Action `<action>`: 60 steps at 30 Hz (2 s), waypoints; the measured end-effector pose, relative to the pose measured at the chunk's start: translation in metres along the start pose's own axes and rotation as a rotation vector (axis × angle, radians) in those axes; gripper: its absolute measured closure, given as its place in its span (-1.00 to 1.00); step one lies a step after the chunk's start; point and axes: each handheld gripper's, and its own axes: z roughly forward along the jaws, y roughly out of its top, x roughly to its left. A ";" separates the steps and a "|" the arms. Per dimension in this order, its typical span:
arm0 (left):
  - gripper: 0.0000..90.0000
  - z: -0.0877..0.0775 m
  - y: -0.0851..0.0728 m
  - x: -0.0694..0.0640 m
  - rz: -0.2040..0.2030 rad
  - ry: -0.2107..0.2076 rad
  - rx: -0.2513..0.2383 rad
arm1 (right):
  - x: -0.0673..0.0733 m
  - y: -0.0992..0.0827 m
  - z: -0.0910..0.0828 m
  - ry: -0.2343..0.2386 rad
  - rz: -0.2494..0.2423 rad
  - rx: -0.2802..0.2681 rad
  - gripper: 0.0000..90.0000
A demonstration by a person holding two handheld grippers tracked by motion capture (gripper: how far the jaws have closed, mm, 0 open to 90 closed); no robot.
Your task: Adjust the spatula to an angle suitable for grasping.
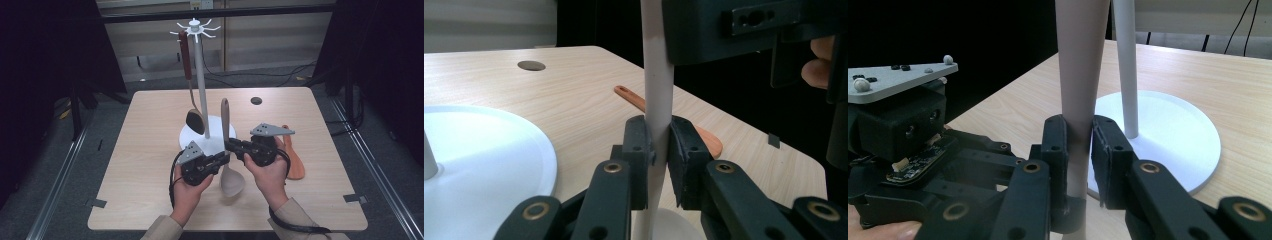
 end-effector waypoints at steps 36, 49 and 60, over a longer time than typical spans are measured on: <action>0.77 -0.015 0.014 0.017 -0.019 -0.025 0.011 | -0.048 -0.054 -0.031 -0.136 -0.089 0.096 -0.56; 0.77 -0.026 0.032 0.023 0.017 -0.035 -0.013 | -0.055 -0.066 -0.026 -0.145 -0.106 0.162 -0.72; 0.77 -0.036 0.051 0.028 0.045 -0.048 -0.034 | -0.060 -0.068 -0.027 -0.150 -0.095 0.175 -0.78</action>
